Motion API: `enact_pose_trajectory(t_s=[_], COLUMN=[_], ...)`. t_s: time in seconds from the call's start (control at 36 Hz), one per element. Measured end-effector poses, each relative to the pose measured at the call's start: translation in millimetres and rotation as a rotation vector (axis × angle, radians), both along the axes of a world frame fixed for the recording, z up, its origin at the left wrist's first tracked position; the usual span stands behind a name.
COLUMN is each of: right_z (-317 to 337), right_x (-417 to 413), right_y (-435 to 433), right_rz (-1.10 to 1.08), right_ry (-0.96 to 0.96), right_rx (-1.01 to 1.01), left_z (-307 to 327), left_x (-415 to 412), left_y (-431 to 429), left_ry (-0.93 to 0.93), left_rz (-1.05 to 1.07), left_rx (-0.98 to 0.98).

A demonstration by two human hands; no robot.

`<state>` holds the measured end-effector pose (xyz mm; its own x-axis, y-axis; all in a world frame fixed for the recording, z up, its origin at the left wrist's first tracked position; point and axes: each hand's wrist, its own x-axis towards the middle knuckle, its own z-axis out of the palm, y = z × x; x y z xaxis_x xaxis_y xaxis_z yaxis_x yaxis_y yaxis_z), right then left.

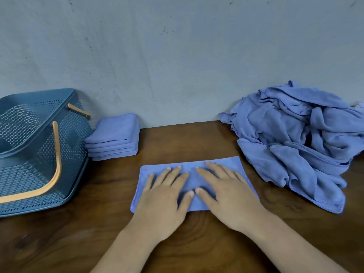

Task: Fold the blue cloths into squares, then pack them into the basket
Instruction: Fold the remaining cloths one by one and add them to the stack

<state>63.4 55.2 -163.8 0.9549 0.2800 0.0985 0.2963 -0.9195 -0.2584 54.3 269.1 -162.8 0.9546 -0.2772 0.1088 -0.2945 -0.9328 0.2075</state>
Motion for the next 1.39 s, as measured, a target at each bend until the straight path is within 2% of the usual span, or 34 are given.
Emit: enact_pose_trajectory(t_s=[0.06, 0.36, 0.67, 0.72, 0.81, 0.89, 1.0, 1.08, 1.31, 1.39], right_z=[-3, 6, 14, 13, 14, 12, 5, 4, 25, 29], right_x=[1, 10, 21, 20, 19, 18, 20, 21, 7, 4], right_y=[-5, -35, -67, -66, -67, -66, -62, -63, -74, -75], right_rz=[0.032, 0.065, 0.08, 0.088, 0.094, 0.085, 0.049, 0.046, 0.132, 0.135], right_ry=[0.049, 0.189, 0.383, 0.389, 0.385, 0.371, 0.278, 0.214, 0.3, 0.211], right_rx=[-0.026, -0.074, 0.0, 0.003, 0.009, 0.045, 0.052, 0.027, -0.031, 0.015], left_z=[-4, 3, 18, 21, 24, 27, 23, 13, 9, 9], left_x=[1, 6, 12, 10, 5, 9, 31, 41, 10, -10], left_y=[4, 38, 70, 71, 59, 24, -11, -12, -10, -10], left_ry=[0.086, 0.222, 0.397, 0.379, 0.227, 0.12, 0.18, 0.198, 0.16, 0.156], left_rz=[-0.024, -0.001, -0.008, -0.008, -0.006, -0.135, -0.308, -0.323, -0.329, -0.328], left_rx=[0.013, 0.077, 0.02, 0.005, -0.013, -0.02, 0.031, 0.105, 0.151, 0.149])
